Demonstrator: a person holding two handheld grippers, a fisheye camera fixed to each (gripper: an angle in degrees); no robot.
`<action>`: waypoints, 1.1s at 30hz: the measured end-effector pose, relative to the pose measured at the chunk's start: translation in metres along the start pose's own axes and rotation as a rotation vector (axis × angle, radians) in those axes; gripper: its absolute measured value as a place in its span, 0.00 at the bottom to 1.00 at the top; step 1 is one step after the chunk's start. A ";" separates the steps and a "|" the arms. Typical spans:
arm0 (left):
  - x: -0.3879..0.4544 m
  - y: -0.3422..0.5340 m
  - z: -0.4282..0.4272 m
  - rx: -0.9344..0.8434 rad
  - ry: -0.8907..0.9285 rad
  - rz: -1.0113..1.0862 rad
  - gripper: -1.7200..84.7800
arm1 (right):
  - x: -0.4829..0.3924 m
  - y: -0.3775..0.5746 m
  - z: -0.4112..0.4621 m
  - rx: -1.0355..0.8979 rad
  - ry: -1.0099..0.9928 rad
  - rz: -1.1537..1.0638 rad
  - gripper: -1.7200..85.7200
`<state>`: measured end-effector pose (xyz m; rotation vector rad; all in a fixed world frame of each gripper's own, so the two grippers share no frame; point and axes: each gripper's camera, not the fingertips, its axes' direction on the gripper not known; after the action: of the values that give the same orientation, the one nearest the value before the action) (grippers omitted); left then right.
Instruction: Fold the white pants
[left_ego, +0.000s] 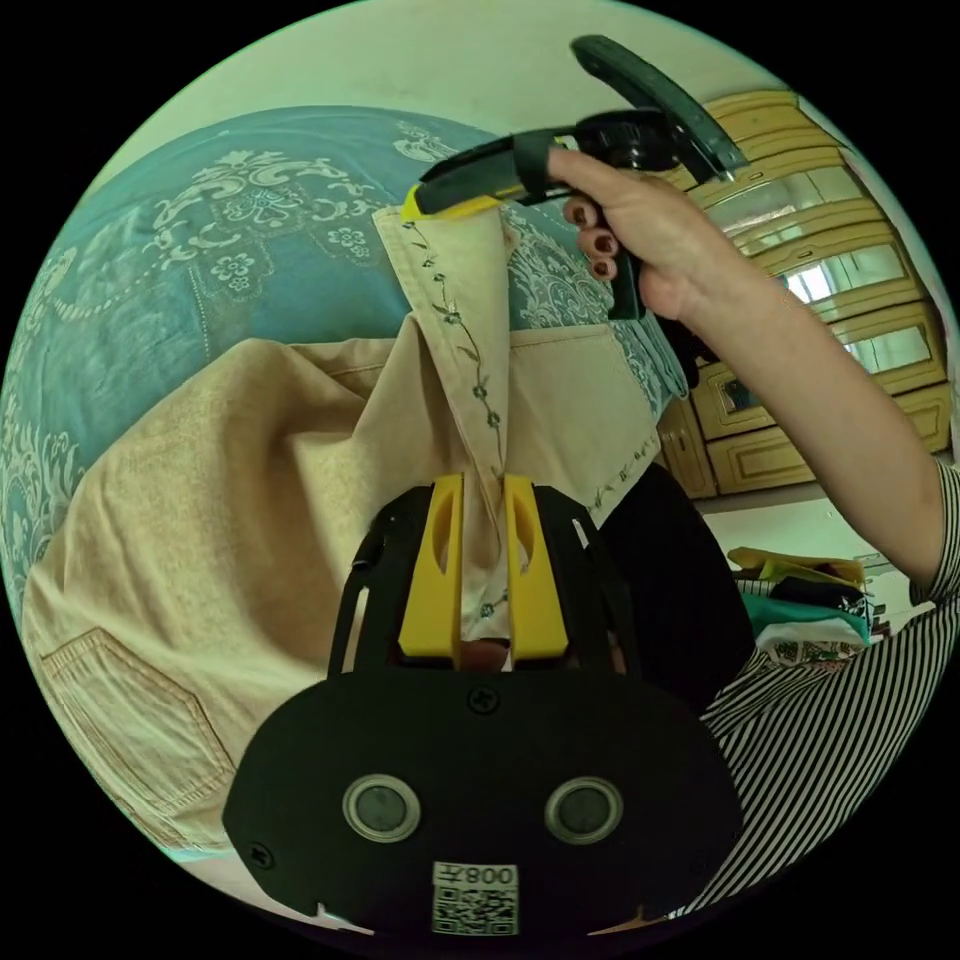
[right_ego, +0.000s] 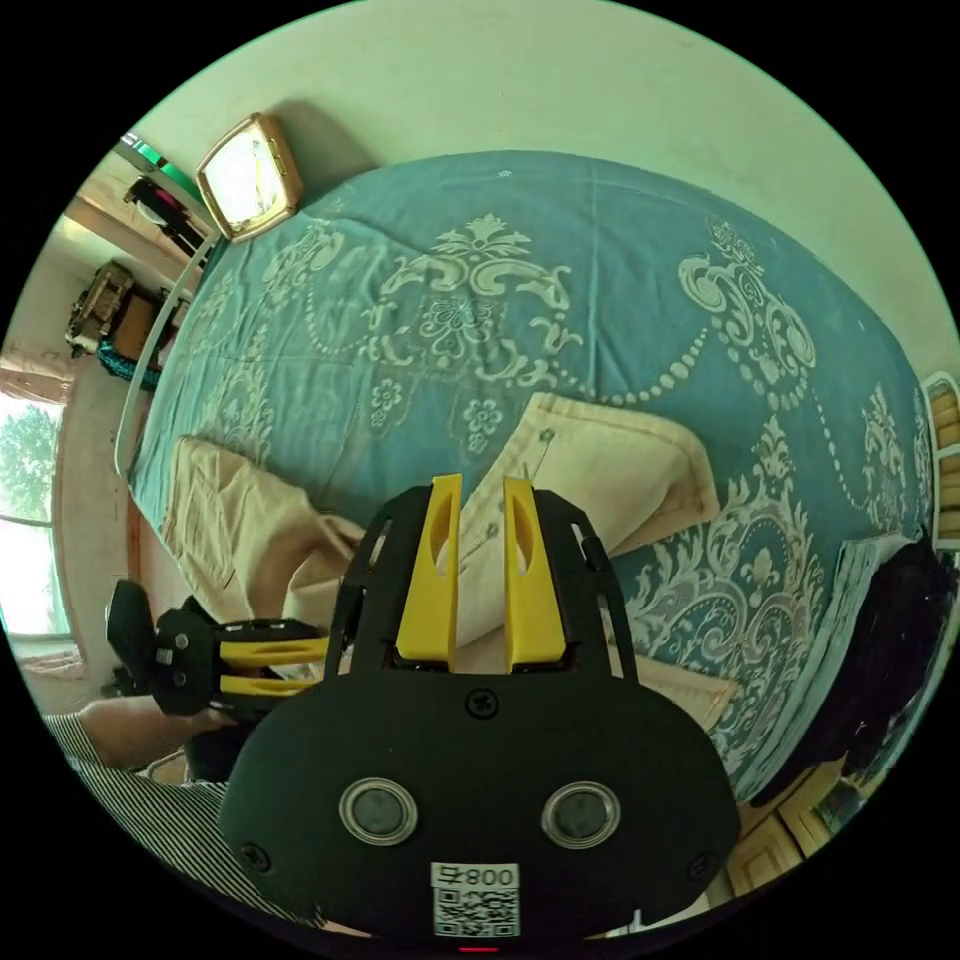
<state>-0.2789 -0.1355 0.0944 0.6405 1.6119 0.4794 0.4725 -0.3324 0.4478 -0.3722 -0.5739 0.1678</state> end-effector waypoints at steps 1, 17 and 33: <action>-0.009 0.004 0.013 -0.013 0.004 -0.002 0.10 | -0.001 -0.011 -0.001 -0.014 0.029 0.008 0.11; -0.117 0.093 0.148 -0.017 -0.009 0.008 0.05 | -0.013 -0.039 -0.035 -0.177 0.178 0.051 0.09; -0.154 0.198 0.278 -0.025 -0.243 0.205 0.04 | 0.129 0.128 -0.232 0.250 -0.382 0.250 0.05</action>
<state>0.0329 -0.1003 0.2984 0.8173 1.3162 0.5489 0.7016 -0.2506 0.2825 -0.1661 -0.8719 0.5544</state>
